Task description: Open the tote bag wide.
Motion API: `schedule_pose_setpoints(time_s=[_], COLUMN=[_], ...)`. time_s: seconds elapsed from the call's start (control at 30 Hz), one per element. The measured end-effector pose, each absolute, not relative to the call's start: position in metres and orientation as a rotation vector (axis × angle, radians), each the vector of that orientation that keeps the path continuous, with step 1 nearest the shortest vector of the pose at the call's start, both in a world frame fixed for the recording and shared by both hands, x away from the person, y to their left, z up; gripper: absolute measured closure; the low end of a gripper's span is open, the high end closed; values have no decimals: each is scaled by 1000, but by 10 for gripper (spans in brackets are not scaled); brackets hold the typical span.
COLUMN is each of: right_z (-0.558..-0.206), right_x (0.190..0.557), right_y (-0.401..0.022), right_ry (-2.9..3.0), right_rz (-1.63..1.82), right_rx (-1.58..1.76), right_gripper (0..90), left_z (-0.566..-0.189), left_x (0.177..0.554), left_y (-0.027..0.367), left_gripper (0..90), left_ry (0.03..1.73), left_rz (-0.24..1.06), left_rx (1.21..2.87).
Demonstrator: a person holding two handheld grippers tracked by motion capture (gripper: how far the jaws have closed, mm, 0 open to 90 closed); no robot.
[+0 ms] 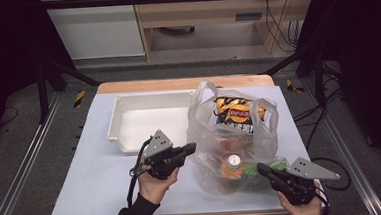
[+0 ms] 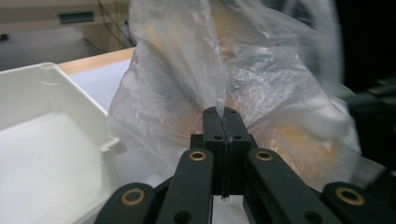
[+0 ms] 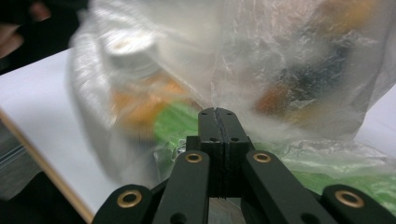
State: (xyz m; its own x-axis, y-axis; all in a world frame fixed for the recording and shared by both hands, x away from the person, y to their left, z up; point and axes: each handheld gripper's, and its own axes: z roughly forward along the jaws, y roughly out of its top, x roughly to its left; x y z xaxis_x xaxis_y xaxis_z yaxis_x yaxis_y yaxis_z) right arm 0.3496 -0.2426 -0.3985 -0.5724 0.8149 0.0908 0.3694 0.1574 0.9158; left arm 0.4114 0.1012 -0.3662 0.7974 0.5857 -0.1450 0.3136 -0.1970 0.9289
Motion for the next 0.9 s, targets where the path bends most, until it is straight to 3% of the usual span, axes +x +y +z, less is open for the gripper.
schedule_pose_setpoints(time_s=[0.27,0.47,0.57,0.6,0.63,0.83,0.9], right_z=[-408,-409,-403,-403,-402,-402,-399], right_x=[362,352,347,347,345,337,336], right_y=[-235,-245,-248,-248,-249,-250,-253], right_ry=[1978,1953,1919,1919,1905,1901,1885], right_rz=[1404,1462,1448,1448,1435,1439,1458], right_rx=[1139,1149,1125,1125,1133,1116,1119], right_gripper=[858,770,646,646,565,469,452], left_z=[-383,-411,-425,-425,-430,-433,-426], left_x=[379,372,375,375,376,377,376], left_y=[84,66,58,58,56,58,63], left_gripper=[900,900,900,900,900,899,780], left_ry=[575,546,558,558,560,577,591], left_rz=[247,237,219,219,215,218,249], left_rx=[1895,2002,2049,2049,2064,2059,2026])
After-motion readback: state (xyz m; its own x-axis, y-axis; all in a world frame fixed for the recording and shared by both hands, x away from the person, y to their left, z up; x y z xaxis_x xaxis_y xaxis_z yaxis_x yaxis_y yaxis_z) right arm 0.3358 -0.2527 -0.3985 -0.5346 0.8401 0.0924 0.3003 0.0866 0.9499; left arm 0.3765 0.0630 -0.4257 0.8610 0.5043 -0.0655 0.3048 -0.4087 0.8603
